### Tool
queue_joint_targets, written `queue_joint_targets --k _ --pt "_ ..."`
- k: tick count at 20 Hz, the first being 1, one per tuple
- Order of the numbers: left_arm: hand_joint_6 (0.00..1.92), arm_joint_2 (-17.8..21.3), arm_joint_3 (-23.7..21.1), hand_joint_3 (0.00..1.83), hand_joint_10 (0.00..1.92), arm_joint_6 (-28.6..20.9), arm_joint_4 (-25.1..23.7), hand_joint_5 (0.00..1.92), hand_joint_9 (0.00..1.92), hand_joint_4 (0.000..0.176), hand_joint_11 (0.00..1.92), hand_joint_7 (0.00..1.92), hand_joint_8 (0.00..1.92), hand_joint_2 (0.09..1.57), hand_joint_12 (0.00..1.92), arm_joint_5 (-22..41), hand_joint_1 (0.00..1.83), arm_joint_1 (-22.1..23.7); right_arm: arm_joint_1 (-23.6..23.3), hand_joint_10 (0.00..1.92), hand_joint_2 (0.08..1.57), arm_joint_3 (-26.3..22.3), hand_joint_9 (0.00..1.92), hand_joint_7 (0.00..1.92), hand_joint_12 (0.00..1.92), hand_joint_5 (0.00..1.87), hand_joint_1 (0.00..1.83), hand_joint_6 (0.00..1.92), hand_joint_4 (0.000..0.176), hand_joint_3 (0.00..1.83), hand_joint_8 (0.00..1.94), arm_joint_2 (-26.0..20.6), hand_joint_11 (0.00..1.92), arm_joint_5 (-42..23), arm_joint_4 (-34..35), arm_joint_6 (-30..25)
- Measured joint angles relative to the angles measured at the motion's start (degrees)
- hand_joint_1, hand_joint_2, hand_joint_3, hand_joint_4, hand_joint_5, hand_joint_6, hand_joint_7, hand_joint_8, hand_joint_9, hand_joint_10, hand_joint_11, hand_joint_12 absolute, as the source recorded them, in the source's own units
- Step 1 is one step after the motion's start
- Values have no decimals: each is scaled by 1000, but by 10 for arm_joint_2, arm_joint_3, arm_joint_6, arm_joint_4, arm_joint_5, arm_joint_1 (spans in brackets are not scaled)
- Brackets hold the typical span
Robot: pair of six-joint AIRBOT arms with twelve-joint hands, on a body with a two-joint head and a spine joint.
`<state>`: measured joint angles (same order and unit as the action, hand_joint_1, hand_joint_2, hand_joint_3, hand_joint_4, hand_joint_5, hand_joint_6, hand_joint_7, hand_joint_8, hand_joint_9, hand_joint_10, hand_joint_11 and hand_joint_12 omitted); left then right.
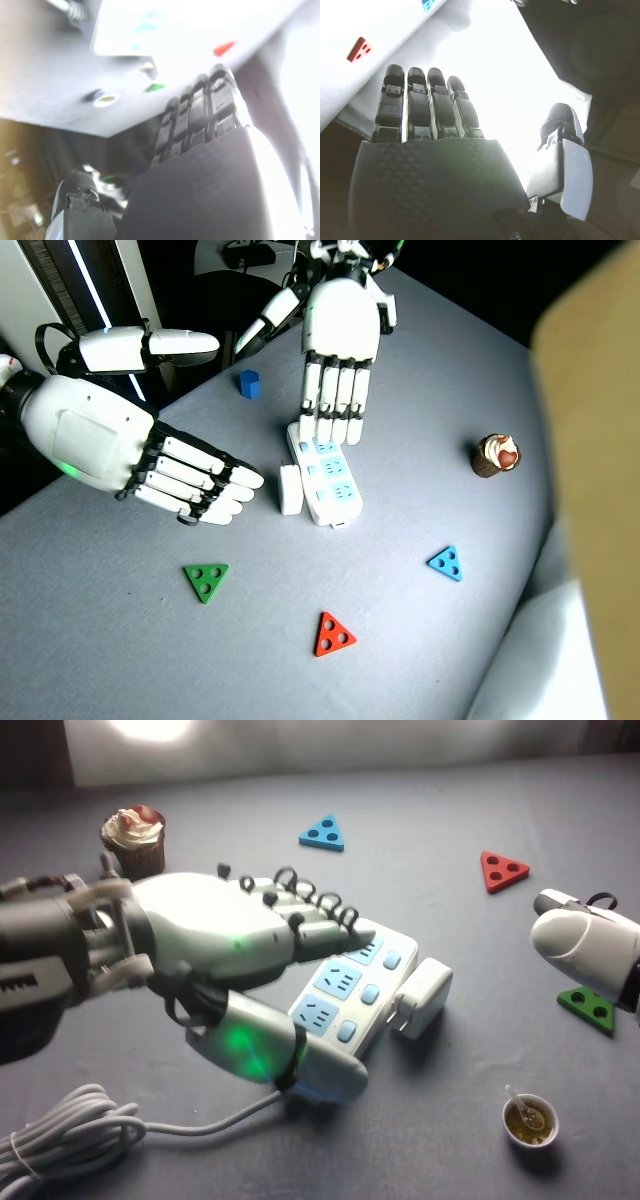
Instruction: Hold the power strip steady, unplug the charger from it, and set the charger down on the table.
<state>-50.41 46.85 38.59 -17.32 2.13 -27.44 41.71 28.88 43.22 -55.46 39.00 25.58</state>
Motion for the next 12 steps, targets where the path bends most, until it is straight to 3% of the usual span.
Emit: queue_joint_targets --k 3,12 --pt "0 17 -12 7 2 0 0 0 5 0 34 0 0 985 15 -17 0 31 14 14 967 -19 144 166 168 117 0 12 0 3 15 0 91 -39 -10 3" --pt "1 28 -31 0 10 0 -3 66 70 0 73 72 5 975 38 -68 0 101 25 7 973 -20 195 204 218 147 0 3 0 4 3 4 119 -60 22 8"
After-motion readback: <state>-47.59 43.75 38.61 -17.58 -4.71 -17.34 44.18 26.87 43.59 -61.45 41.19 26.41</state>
